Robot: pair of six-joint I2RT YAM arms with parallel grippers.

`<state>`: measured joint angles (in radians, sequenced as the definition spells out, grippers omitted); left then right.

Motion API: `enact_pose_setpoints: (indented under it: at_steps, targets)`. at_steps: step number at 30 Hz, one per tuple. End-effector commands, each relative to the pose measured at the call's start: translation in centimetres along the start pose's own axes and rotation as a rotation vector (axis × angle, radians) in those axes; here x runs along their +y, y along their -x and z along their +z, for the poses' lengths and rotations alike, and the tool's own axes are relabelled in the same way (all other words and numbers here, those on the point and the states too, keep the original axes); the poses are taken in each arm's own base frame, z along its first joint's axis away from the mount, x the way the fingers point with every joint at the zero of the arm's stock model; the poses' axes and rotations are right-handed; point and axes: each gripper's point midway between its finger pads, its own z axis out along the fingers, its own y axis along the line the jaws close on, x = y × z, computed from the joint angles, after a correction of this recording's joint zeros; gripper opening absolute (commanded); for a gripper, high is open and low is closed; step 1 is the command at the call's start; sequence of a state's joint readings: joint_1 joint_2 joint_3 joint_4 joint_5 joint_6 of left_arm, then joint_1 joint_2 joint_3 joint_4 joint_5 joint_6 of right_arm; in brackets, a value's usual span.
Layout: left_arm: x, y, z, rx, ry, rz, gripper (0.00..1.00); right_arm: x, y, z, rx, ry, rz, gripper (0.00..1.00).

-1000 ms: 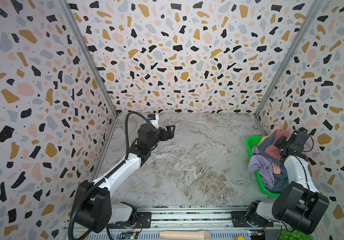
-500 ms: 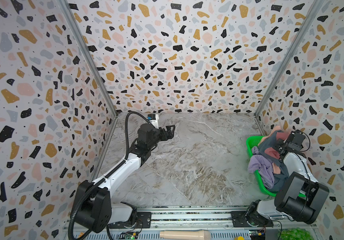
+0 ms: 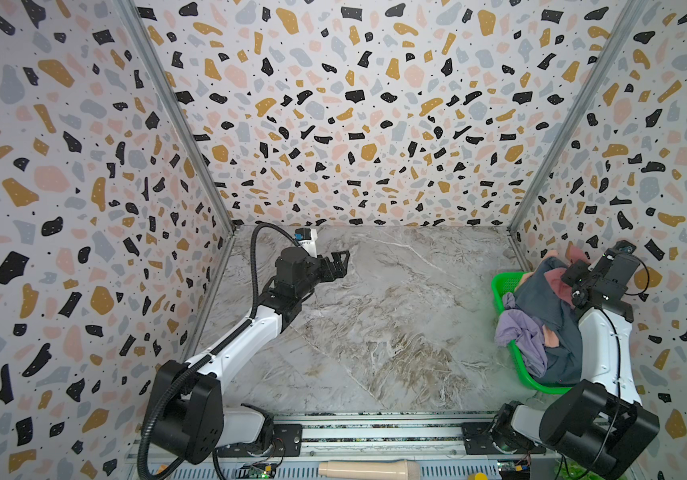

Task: Fold and stack the t-shirts
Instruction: 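Grasp the pink t-shirt in the basket with the right gripper, then lift the pink t-shirt out and swing it over the table center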

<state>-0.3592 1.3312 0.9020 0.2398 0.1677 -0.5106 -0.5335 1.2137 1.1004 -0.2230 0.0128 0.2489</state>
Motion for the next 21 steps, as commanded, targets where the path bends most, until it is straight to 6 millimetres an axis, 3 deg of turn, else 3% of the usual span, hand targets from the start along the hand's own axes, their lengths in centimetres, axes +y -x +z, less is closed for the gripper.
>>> enact_pose_setpoints:
  at_steps: [1, 4, 6, 8, 11, 15, 21]
  targets:
    - [-1.2, 2.3, 0.0, -0.054, -0.034, 0.033, 0.97, 3.3, 7.0, -4.4, -0.173, 0.131, -0.010, 0.00]
    - [-1.6, 2.7, 0.1, -0.061, -0.050, 0.034, 0.97, 6.4, 11.9, -7.8, -0.288, 0.217, -0.042, 0.00]
    - [-2.0, 2.8, 0.1, -0.069, -0.068, 0.030, 0.97, 9.3, 15.3, -11.1, -0.381, 0.327, -0.076, 0.00]
    - [-2.2, 3.0, 0.0, -0.077, -0.082, 0.024, 0.97, 13.0, 18.7, -16.0, -0.507, 0.482, -0.121, 0.00]
    - [-2.6, 3.6, -0.2, -0.091, -0.090, 0.030, 0.98, 16.9, 22.0, -22.1, -0.654, 0.673, -0.138, 0.00]
    - [-3.2, 5.9, -1.6, -0.161, -0.072, 0.070, 0.98, 22.8, 22.8, -26.6, -0.690, 0.972, -0.147, 0.00]
    - [-4.5, 10.3, -4.0, -0.286, -0.061, 0.105, 0.99, 33.4, 21.7, -28.9, -0.679, 1.213, -0.211, 0.00]
